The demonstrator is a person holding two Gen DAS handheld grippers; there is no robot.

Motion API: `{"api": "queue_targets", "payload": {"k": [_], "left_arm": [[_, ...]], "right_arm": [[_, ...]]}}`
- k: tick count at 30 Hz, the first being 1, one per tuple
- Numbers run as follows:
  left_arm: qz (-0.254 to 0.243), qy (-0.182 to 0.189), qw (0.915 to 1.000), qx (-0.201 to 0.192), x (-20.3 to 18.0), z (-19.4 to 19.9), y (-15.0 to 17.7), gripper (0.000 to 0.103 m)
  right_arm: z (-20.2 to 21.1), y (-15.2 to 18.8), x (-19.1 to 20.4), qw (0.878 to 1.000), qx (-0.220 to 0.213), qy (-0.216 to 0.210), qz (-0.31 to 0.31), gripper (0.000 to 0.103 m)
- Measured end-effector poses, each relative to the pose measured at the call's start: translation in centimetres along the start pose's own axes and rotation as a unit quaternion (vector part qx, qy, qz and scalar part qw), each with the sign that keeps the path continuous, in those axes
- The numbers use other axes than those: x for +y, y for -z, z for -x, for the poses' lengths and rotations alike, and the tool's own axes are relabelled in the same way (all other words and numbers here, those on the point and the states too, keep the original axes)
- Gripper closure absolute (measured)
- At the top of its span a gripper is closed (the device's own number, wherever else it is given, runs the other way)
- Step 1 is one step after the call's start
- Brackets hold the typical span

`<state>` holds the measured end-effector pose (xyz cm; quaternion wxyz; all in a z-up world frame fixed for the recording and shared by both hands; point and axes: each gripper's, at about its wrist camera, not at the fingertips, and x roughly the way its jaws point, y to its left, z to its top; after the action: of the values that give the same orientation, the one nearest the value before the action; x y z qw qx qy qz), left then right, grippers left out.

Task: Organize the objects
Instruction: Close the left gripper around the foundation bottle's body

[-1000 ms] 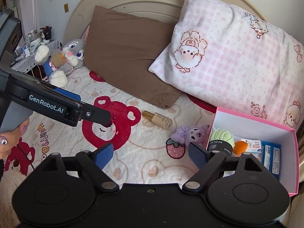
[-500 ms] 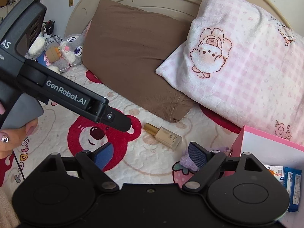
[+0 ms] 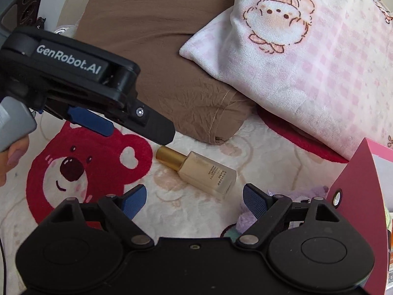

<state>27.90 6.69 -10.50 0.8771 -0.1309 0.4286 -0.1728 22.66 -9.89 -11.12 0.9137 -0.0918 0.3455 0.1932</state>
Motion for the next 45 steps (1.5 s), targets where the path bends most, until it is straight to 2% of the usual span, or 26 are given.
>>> {"api": "queue_targets", "payload": {"k": [7, 8, 10, 14, 18, 19, 21, 23, 27, 30, 36, 40, 42, 45], "left_arm": [[-0.002, 0.012, 0.9994, -0.033, 2.5, -2.9, 0.1, 0.005], [-0.001, 0.01, 0.9994, -0.032, 2.8, -3.3, 0.2, 0.006], [-0.003, 0.027, 0.999, -0.035, 3.3, -3.9, 0.6, 0.006], [-0.003, 0.039, 0.9991, -0.019, 3.1, -5.7, 1.4, 0.008], [-0.014, 0.054, 0.9965, -0.063, 3.0, -6.3, 2.1, 0.01], [-0.013, 0.058, 0.9963, -0.063, 3.2, -6.6, 2.1, 0.011], [-0.003, 0.074, 0.9955, -0.059, 3.5, -7.1, 2.2, 0.018], [0.006, 0.089, 0.9947, -0.051, 3.6, -7.3, 2.3, 0.02], [-0.022, 0.069, 0.9963, -0.046, 2.4, -7.0, 2.2, 0.03], [-0.016, 0.072, 0.9967, -0.035, 2.5, -6.7, 2.1, 0.031], [0.0, 0.082, 0.9965, 0.013, 2.4, -4.7, 1.7, 0.034], [0.014, 0.056, 0.9977, 0.035, 1.8, -3.4, 2.4, 0.035], [0.021, 0.055, 0.9978, 0.03, 1.7, -2.7, 3.1, 0.037], [0.028, 0.04, 0.9983, 0.033, 1.3, -1.4, 4.3, 0.037]], "right_arm": [[-3.2, 0.6, -0.8, 0.999, 0.008, 0.01, -0.035, 0.015], [-3.7, 0.6, -0.8, 0.999, 0.007, 0.011, -0.029, 0.016], [-4.3, 0.6, -0.7, 1.0, 0.008, 0.019, -0.015, 0.018], [-5.0, 0.5, -0.7, 1.0, 0.004, 0.021, -0.004, 0.021], [-5.9, 0.4, -0.5, 1.0, 0.009, 0.018, -0.004, 0.024], [-6.0, 0.4, -0.4, 1.0, 0.008, 0.018, 0.0, 0.024], [-6.2, 0.4, -0.1, 1.0, 0.007, 0.02, 0.006, 0.025], [-6.2, 0.4, -0.2, 1.0, 0.007, 0.019, 0.007, 0.025], [-6.1, 0.5, -0.3, 1.0, 0.005, 0.018, 0.003, 0.026], [-6.0, 0.5, -0.2, 1.0, 0.005, 0.021, -0.003, 0.026], [-5.0, 0.6, 0.1, 1.0, 0.005, 0.018, -0.022, 0.025], [-4.0, 1.5, 0.6, 0.999, 0.017, 0.001, -0.037, 0.025], [-3.6, 2.2, 0.6, 0.998, 0.021, -0.006, -0.054, 0.026], [-2.6, 2.8, 1.4, 0.999, 0.025, -0.001, -0.038, 0.034]]}}
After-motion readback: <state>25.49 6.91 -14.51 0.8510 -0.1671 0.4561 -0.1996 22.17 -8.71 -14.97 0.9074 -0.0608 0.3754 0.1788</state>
